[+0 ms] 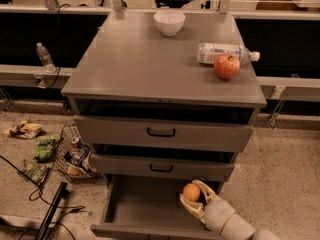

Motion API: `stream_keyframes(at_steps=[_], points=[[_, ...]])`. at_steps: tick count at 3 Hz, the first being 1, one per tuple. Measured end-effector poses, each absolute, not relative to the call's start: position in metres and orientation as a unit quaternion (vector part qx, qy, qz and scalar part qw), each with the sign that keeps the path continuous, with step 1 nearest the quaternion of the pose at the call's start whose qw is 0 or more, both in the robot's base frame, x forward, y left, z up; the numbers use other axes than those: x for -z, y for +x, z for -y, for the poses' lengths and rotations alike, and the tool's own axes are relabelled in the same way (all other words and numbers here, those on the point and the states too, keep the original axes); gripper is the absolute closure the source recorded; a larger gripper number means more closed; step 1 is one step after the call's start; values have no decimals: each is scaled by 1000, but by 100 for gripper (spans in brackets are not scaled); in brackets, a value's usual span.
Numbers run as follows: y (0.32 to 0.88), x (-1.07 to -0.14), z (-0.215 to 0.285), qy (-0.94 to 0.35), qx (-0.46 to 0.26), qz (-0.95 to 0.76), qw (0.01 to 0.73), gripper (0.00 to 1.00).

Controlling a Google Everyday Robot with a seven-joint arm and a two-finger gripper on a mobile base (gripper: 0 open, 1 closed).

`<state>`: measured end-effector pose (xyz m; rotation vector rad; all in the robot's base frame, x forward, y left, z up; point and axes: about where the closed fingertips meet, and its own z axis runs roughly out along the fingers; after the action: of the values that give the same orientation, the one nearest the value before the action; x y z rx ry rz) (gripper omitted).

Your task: Pick orange from bottom drawer and place on counter

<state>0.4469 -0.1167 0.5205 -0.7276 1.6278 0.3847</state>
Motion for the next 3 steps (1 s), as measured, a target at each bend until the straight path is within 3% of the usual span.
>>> stream_keyframes(at_steps=[2,3], points=[[451,-539,129,-306,-176,-698,623,100],[464,-600,161,-280,-196,-678,651,100]])
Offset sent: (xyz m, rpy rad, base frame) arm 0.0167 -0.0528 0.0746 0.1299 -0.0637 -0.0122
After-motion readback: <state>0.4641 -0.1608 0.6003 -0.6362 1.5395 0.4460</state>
